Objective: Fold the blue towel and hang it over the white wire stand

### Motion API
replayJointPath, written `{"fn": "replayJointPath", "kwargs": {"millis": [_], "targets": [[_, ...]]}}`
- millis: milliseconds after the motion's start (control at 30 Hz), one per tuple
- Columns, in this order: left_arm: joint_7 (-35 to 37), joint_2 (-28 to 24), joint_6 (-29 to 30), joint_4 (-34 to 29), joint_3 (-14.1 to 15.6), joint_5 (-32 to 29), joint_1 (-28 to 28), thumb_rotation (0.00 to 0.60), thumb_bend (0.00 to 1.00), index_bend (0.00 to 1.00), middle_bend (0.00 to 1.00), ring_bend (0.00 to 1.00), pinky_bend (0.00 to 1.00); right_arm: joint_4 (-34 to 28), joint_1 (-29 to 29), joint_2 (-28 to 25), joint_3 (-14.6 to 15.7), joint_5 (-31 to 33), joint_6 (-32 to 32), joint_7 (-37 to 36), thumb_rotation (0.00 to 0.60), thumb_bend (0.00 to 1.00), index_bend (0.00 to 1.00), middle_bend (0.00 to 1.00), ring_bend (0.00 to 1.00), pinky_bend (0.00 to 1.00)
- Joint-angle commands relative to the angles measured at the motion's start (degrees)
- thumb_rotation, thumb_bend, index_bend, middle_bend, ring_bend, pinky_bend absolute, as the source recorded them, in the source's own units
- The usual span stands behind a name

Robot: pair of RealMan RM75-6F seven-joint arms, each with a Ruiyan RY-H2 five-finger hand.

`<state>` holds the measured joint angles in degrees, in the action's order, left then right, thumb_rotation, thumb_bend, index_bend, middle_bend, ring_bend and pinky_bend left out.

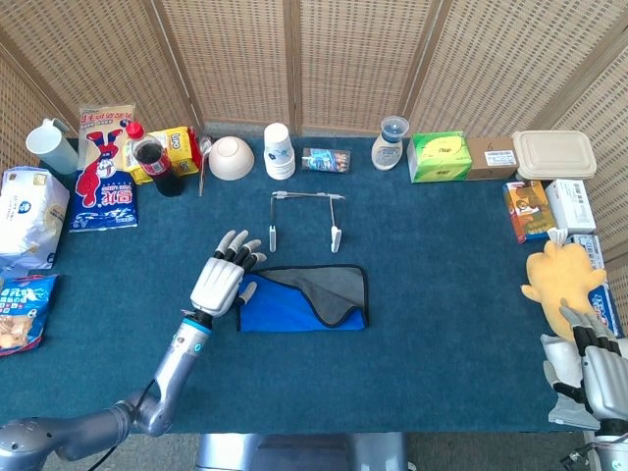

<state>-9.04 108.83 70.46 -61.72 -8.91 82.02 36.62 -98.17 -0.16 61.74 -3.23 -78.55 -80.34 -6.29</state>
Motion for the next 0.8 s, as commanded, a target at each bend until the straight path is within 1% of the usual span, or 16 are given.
{"fn": "replayJointPath", "kwargs": {"millis": [33,300,467,567,800], "targets": [[0.8,-3.4,2.2,-5.6,1.4,1.8,-1.6,0.6,0.32,0.28,0.2,0.0,0.0,-0.3,0.6,-0.4,-0.1,-1.0,0.3,-0.9,0.6,0.36,0.07,0.12,0.03,0.0],[0.7,-12.5,7.4,-18.1,5.1,5.6,-5.9,0.6,0.32,0.28,0.2,0.0,0.0,-1.4,4.1,-0.7,-0.5,-4.8,3.4,-1.9,0.6,0.36,0.08,0.12,0.03,0.0],[0.0,-19.8,10.8,-25.5,7.7,7.2,-9.5,0.6,0.32,0.29,0.2,0.0,0.0,-2.4,7.4,-0.7,-0.8,-7.2,6.5,-1.8,0.6,0.36,0.08,0.13,0.03,0.0],[0.3,-23.5,12.7,-28.6,9.2,7.9,-11.7,0.6,0.31,0.29,0.2,0.0,0.0,-3.0,9.2,-0.4,-1.0,-8.2,8.2,-1.8,0.6,0.36,0.08,0.13,0.03,0.0],[1.0,-29.6,17.5,-32.2,11.8,9.2,-16.7,0.6,0.31,0.29,0.2,0.0,0.0,-4.0,13.2,0.7,-1.3,-9.8,12.1,-1.7,0.6,0.36,0.09,0.13,0.03,0.0]]}}
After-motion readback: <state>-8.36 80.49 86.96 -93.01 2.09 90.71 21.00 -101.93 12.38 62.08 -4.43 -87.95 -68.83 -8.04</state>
